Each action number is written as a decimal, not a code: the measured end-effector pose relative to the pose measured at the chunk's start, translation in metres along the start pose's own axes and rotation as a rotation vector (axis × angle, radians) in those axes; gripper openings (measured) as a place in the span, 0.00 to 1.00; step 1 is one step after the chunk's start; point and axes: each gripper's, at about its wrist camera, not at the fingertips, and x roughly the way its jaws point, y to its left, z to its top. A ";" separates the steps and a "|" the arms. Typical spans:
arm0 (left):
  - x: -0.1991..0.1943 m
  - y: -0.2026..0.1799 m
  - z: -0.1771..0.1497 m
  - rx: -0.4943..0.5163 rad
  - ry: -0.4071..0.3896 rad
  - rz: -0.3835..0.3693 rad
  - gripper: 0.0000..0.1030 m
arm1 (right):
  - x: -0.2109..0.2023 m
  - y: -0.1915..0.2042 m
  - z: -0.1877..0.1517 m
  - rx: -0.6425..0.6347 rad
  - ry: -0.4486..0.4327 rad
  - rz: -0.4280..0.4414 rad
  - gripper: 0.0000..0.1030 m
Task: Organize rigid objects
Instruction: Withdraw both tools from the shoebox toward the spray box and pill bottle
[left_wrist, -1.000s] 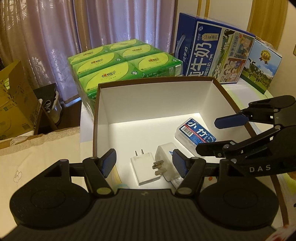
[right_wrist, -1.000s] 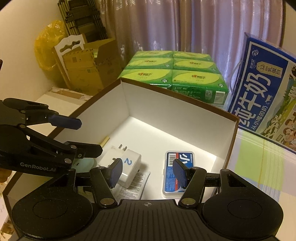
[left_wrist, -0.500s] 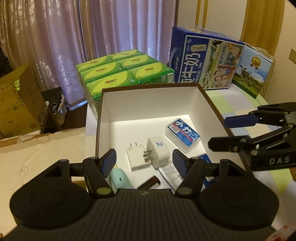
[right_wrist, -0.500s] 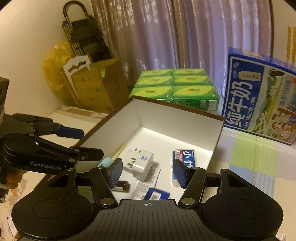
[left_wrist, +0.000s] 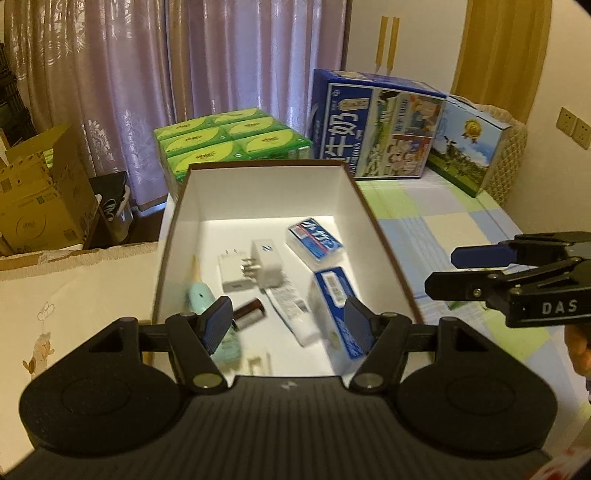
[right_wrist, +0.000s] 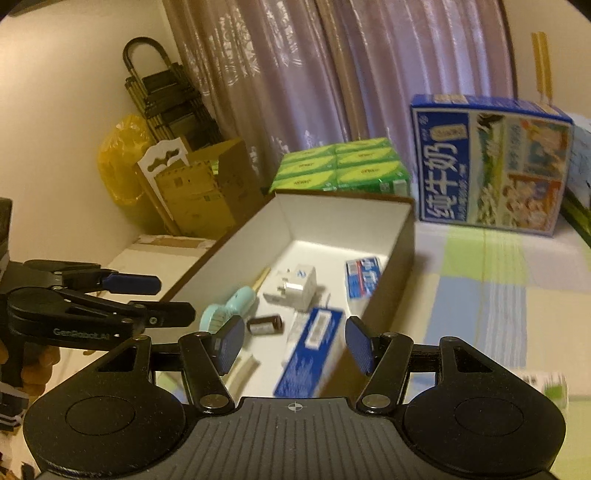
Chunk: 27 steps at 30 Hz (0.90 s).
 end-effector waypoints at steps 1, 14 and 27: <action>-0.004 -0.006 -0.004 -0.004 -0.002 -0.001 0.62 | -0.005 -0.002 -0.004 0.010 0.001 -0.002 0.56; -0.019 -0.081 -0.050 -0.017 0.066 -0.051 0.61 | -0.065 -0.044 -0.056 0.069 0.059 -0.052 0.57; 0.012 -0.174 -0.060 0.036 0.141 -0.153 0.61 | -0.112 -0.125 -0.092 0.208 0.110 -0.174 0.57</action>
